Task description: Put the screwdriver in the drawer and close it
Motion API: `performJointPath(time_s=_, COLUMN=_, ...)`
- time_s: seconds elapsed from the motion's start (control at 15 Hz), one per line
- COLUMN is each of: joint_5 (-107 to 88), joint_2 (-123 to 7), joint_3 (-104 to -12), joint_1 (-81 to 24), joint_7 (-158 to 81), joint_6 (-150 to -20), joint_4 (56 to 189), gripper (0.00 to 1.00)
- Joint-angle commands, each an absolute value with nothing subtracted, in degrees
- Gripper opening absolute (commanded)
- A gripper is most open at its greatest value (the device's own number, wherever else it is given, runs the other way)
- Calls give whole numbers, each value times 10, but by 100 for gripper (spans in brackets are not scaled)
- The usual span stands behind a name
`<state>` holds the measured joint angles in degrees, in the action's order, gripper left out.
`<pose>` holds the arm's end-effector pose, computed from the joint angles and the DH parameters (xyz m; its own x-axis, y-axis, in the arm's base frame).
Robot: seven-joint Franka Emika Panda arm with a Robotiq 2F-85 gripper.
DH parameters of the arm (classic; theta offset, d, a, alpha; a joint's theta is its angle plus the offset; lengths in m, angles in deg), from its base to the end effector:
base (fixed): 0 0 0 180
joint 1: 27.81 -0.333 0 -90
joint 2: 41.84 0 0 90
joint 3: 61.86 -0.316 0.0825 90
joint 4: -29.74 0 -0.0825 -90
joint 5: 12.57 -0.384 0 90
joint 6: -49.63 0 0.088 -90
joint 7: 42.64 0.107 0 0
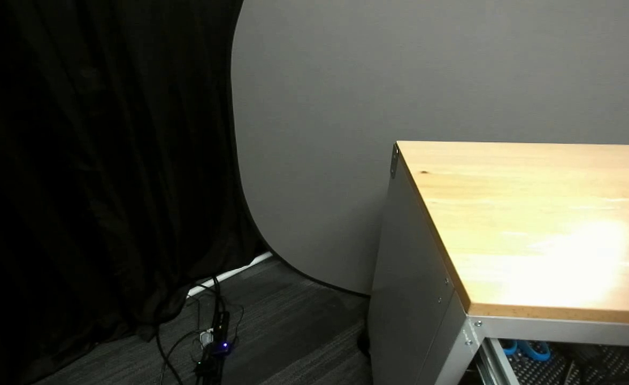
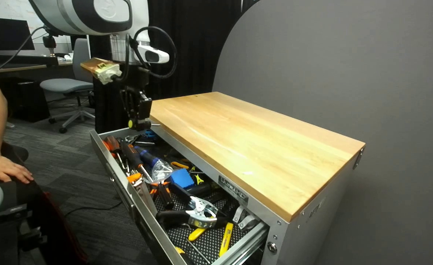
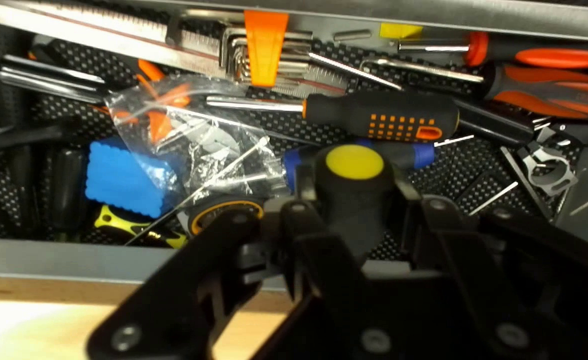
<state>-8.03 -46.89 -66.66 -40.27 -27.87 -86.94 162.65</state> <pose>0.4909 0.1518 0.3016 0.9948 0.1009 -0.0126 0.1014 -0.9936 0.0506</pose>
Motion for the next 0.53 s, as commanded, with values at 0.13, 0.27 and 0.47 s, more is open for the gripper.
performJointPath(time_s=0.13, joint_5=-104, joint_2=-441, joint_3=-685, joint_1=-394, joint_7=-280, joint_6=-897, joint_4=1678, gripper=12)
performJointPath(time_s=0.27, joint_5=-101, joint_2=-450, joint_3=-690, joint_1=-396, joint_7=-283, joint_6=-910, joint_4=1680, gripper=12)
performJointPath(time_s=0.47, joint_5=-97, joint_2=-466, joint_3=-697, joint_1=-399, joint_7=-270, joint_6=-927, joint_4=1677, gripper=13)
